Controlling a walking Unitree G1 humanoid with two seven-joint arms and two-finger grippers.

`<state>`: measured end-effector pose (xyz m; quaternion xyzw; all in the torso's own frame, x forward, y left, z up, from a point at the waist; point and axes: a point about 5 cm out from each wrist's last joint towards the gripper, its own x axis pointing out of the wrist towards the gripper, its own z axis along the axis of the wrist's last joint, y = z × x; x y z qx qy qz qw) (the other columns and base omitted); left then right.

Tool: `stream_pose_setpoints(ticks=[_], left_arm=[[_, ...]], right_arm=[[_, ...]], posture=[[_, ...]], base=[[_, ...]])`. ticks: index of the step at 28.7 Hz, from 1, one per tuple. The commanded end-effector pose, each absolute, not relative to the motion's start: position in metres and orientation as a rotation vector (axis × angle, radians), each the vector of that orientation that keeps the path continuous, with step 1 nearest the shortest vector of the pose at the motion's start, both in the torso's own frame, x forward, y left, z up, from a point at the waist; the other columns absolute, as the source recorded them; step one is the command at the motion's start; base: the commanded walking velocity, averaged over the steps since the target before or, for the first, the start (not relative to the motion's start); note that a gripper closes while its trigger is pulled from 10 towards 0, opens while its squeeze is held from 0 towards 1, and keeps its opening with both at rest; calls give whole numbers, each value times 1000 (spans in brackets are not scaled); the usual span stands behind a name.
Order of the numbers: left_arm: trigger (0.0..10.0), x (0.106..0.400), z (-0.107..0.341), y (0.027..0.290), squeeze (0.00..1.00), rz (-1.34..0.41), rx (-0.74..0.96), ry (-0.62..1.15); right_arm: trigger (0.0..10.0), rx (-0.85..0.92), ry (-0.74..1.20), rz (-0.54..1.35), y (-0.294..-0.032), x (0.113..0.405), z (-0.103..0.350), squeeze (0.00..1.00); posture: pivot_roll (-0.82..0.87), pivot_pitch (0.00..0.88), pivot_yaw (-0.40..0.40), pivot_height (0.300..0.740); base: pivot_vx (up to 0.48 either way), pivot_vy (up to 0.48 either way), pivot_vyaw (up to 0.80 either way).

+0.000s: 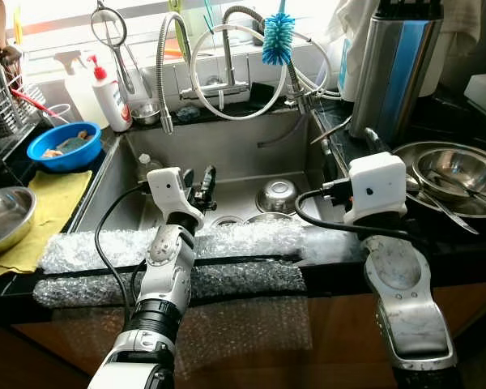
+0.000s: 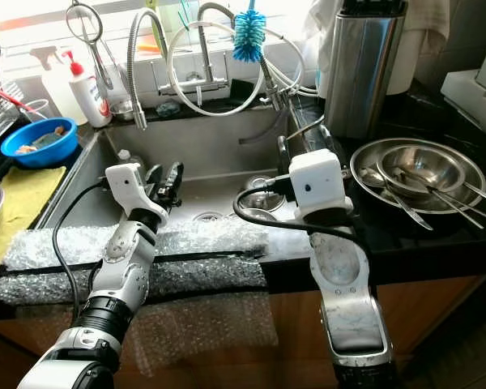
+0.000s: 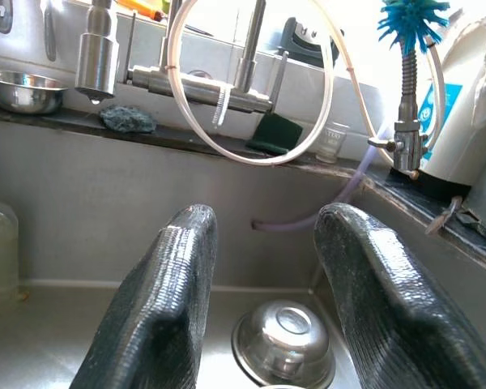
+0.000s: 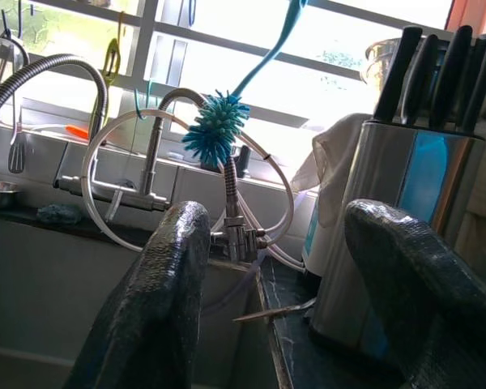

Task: Kitchen organization

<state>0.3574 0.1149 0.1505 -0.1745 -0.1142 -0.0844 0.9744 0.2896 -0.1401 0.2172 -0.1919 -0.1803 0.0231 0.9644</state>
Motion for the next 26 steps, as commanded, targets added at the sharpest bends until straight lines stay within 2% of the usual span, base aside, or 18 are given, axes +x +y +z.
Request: stream_pose_setpoints(ticks=[1, 26], left_arm=[[10000, 355, 138, 123, 0, -127, -364, -192], [10000, 358, 143, 118, 0, -128, -363, -218]], right_arm=[[10000, -388, -380, 77, -136, 293, 221, 0], [10000, -401, -383, 77, -138, 301, 226, 0]], posture=[[-175, 0, 71, 740], [-171, 0, 58, 740]], base=[[0, 0, 0], [0, 0, 0]])
